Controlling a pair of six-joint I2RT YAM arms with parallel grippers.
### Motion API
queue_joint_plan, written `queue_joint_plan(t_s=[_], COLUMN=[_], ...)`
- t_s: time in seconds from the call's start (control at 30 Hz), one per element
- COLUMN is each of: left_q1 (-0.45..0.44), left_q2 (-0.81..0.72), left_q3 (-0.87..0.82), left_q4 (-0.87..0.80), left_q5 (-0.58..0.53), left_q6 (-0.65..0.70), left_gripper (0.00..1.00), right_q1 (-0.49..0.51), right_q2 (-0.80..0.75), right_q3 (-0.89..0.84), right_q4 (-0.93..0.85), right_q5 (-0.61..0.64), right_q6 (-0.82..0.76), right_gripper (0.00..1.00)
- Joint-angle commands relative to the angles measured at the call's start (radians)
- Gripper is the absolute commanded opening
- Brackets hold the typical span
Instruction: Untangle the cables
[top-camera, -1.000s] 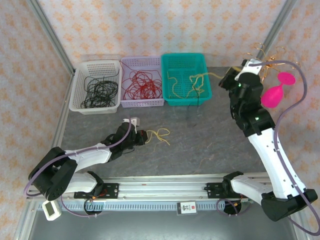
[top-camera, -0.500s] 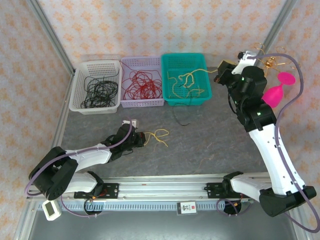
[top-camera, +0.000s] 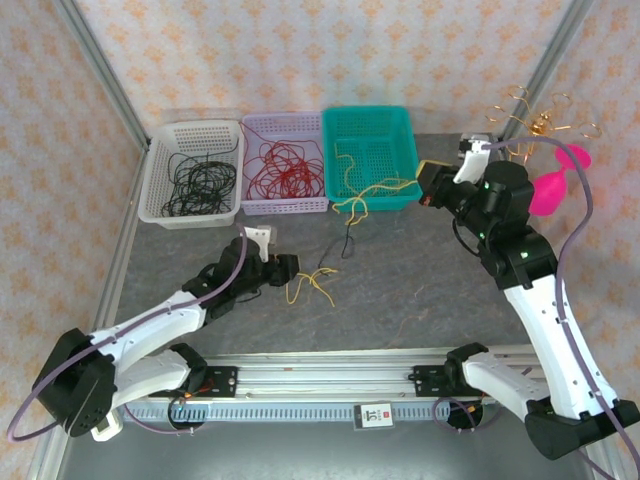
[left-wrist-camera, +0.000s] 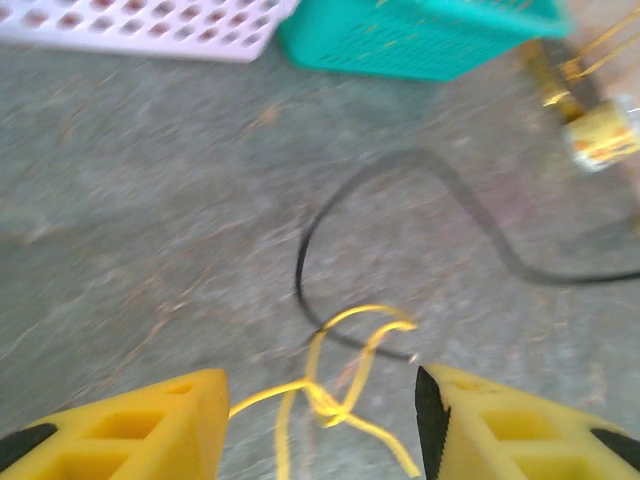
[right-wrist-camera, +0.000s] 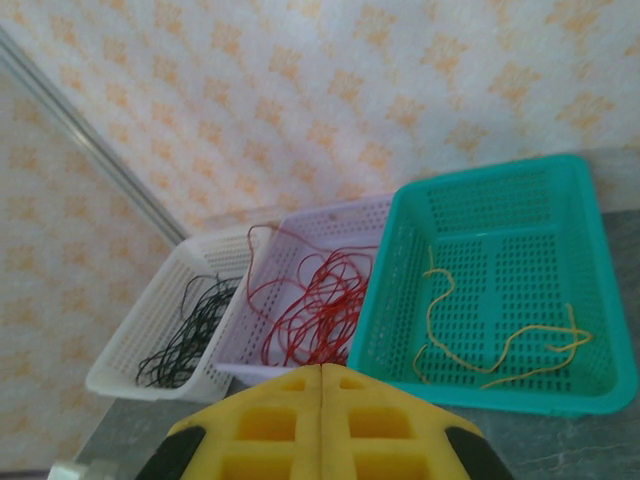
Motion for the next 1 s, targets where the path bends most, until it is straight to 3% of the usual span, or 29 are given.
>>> queue_joint_plan(t_s=[0.0, 0.13, 0.23, 0.5, 0.67, 0.7, 0.97], left_q1=[-0.014, -0.013, -0.009, 0.002, 0.008, 0.007, 0.013], left_q2=[-0.025, 0.014, 0.097, 0.205, 0.191, 0.188, 0.148], left_q3=[0.087, 0.124, 0.190, 0.325, 0.345, 0.342, 0.269], left_q4=[0.074, 0.260, 0.290, 0.189, 0.156, 0.152, 0.096], left_q5=[0.158, 0.204, 0.218, 0.306, 0.255, 0.238, 0.083], left_q6=[0.015, -0.054, -0.023, 0.154, 0.194, 0.197, 0.221], left_gripper=[0.54, 0.71, 0.70, 0.47, 0.05, 0.01, 0.00], right_q1=[-0.003, -0.003, -0.003, -0.004, -0.003, -0.003, -0.005], right_q2=[-0.016, -0.025, -0.029, -0.031, -0.028, -0.028, -0.021], right_q3=[-0.010, -0.020, -0.016, -0.009, -0.028, -0.032, -0.010], right_q4=[0.043, 0.078, 0.085, 0.073, 0.082, 0.086, 0.147], right_q5=[-0.106, -0.165, -0.178, -0.191, -0.186, -0.175, 0.059], right_q6=[0.029, 0.044, 0.048, 0.045, 0.046, 0.045, -0.002], right_gripper=[0.00, 0.00, 0.00, 0.00, 0.00, 0.00, 0.00])
